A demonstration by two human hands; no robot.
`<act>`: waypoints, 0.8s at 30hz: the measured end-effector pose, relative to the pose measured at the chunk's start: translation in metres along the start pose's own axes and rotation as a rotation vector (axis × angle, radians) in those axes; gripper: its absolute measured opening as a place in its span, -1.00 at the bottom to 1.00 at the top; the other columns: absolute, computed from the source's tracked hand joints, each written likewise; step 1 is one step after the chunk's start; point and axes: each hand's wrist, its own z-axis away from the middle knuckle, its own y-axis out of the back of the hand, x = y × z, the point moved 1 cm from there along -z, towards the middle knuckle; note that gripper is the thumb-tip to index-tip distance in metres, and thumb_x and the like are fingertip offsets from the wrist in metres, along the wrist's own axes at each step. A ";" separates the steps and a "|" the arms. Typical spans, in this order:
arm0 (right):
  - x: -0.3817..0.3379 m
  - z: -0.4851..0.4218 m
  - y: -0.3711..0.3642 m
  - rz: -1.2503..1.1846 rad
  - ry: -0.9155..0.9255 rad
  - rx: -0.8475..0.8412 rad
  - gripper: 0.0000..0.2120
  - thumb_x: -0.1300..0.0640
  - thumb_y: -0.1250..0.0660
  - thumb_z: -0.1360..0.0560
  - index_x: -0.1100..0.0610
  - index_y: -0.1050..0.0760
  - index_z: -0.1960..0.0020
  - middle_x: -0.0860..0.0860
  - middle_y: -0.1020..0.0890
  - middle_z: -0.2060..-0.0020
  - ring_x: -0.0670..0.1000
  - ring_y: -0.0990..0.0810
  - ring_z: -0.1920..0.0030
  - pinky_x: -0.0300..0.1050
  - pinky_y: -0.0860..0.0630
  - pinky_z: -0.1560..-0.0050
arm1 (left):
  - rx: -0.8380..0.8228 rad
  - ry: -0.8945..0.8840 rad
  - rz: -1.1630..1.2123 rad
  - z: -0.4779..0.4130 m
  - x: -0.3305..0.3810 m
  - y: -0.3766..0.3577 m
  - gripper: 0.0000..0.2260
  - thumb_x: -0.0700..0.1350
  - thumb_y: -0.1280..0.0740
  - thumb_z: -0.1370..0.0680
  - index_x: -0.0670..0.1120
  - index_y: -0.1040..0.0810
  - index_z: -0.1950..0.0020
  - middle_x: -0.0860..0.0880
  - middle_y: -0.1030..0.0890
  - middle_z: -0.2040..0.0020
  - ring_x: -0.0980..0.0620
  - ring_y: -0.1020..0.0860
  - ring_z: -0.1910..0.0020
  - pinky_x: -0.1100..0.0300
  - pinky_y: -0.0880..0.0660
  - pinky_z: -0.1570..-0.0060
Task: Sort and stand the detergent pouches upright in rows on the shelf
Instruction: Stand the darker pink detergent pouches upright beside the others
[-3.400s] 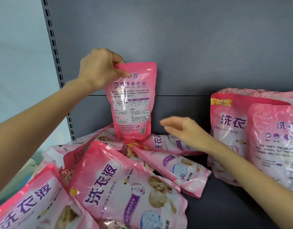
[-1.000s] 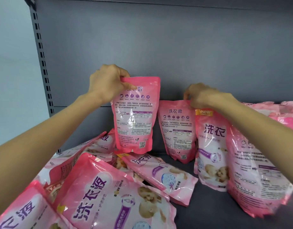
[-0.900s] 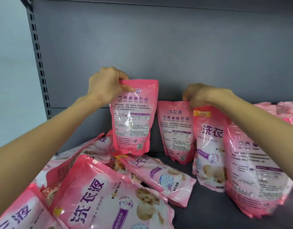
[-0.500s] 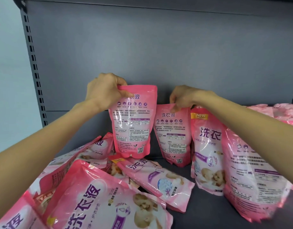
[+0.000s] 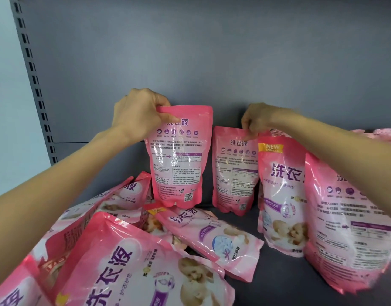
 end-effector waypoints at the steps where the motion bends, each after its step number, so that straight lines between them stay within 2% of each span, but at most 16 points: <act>1: -0.002 0.000 -0.001 0.034 -0.007 -0.022 -0.88 0.16 -0.41 -0.44 0.22 -0.56 0.11 0.12 -0.58 0.11 0.04 -0.50 0.20 -0.24 -0.36 0.33 | 0.000 -0.003 -0.002 0.000 0.000 0.000 -0.80 0.11 -0.45 -0.38 -0.01 -0.63 0.18 0.06 -0.54 0.33 0.01 -0.47 0.23 0.20 -0.28 0.23; 5: -0.003 0.000 0.002 0.063 -0.005 -0.094 -0.74 0.12 -0.42 -0.44 0.28 -0.56 -0.03 0.17 -0.60 0.05 0.09 -0.52 0.10 -0.13 -0.43 0.17 | -0.008 -0.005 -0.003 0.002 -0.002 0.001 -0.80 0.12 -0.45 -0.37 0.00 -0.60 0.22 0.04 -0.56 0.31 -0.01 -0.48 0.22 0.19 -0.29 0.24; 7: -0.003 0.001 0.001 0.058 0.029 -0.097 -0.80 0.14 -0.44 -0.42 0.23 -0.55 0.03 0.12 -0.60 0.07 0.07 -0.52 0.11 -0.16 -0.42 0.22 | -0.010 -0.001 0.001 0.003 -0.002 0.003 -0.81 0.13 -0.45 -0.37 0.03 -0.58 0.26 0.04 -0.55 0.32 -0.02 -0.49 0.22 0.18 -0.30 0.23; 9: -0.005 0.003 -0.002 0.049 0.063 -0.106 -0.84 0.14 -0.45 -0.41 0.14 -0.47 0.16 0.03 -0.54 0.17 0.00 -0.48 0.23 -0.22 -0.36 0.34 | -0.009 -0.005 0.004 0.003 -0.001 0.003 -0.78 0.12 -0.46 -0.37 -0.02 -0.61 0.22 0.02 -0.59 0.29 -0.04 -0.51 0.20 0.18 -0.32 0.22; 11: -0.009 0.004 -0.003 0.041 0.084 -0.096 -0.80 0.15 -0.45 -0.41 0.13 -0.45 0.08 0.00 -0.51 0.17 0.02 -0.47 0.20 -0.23 -0.35 0.36 | -0.008 -0.015 0.006 0.003 0.001 0.003 -0.76 0.12 -0.46 -0.37 -0.05 -0.64 0.18 0.00 -0.62 0.26 -0.04 -0.53 0.19 0.18 -0.33 0.24; 14: -0.012 0.005 0.002 -0.016 0.100 -0.033 -0.68 0.22 -0.39 -0.44 0.18 -0.47 -0.18 0.06 -0.59 -0.04 0.10 -0.56 -0.03 -0.13 -0.50 0.08 | -0.020 -0.024 0.014 0.002 0.005 0.002 -0.78 0.10 -0.46 -0.37 -0.03 -0.64 0.18 0.02 -0.59 0.30 -0.02 -0.51 0.22 0.21 -0.30 0.31; 15: -0.012 0.007 0.005 -0.049 0.120 0.015 -0.68 0.23 -0.35 -0.47 0.18 -0.48 -0.22 0.07 -0.59 -0.10 0.10 -0.55 -0.09 -0.12 -0.48 -0.03 | -0.022 -0.026 0.016 0.002 0.007 0.001 -0.79 0.10 -0.46 -0.37 -0.02 -0.64 0.18 0.04 -0.58 0.31 0.00 -0.51 0.22 0.21 -0.29 0.29; 17: -0.016 0.014 0.014 -0.122 0.175 0.137 -0.75 0.17 -0.27 -0.54 0.18 -0.51 -0.20 0.06 -0.59 -0.13 0.06 -0.54 -0.14 -0.16 -0.42 -0.11 | -0.027 -0.032 0.020 0.001 0.010 0.000 -0.81 0.10 -0.46 -0.37 0.01 -0.64 0.18 0.07 -0.56 0.33 0.02 -0.49 0.23 0.21 -0.28 0.25; 19: -0.022 0.026 0.023 -0.288 0.240 0.193 -0.71 0.02 -0.19 -0.59 0.20 -0.53 -0.13 0.04 -0.62 -0.06 0.03 -0.58 -0.10 -0.13 -0.46 -0.11 | -0.034 -0.041 0.016 -0.001 0.013 -0.002 -0.83 0.10 -0.46 -0.37 0.03 -0.63 0.18 0.09 -0.54 0.35 0.03 -0.48 0.23 0.21 -0.28 0.24; 21: -0.028 0.038 0.026 -0.487 0.285 0.100 -0.59 -0.12 -0.12 -0.58 0.18 -0.53 -0.13 0.01 -0.63 -0.06 -0.04 -0.61 -0.05 -0.09 -0.53 -0.12 | -0.038 -0.045 0.021 -0.002 0.016 -0.004 -0.83 0.11 -0.46 -0.37 0.04 -0.63 0.18 0.08 -0.56 0.32 0.02 -0.50 0.21 0.20 -0.30 0.22; 24: -0.030 0.052 0.026 -0.570 0.345 -0.015 -0.53 -0.17 -0.09 -0.56 0.14 -0.53 -0.19 0.02 -0.65 -0.07 -0.05 -0.64 -0.03 -0.07 -0.56 -0.12 | -0.046 -0.039 0.050 -0.005 0.023 -0.006 -0.84 0.12 -0.46 -0.36 0.07 -0.58 0.26 0.11 -0.55 0.34 0.03 -0.50 0.21 0.19 -0.32 0.21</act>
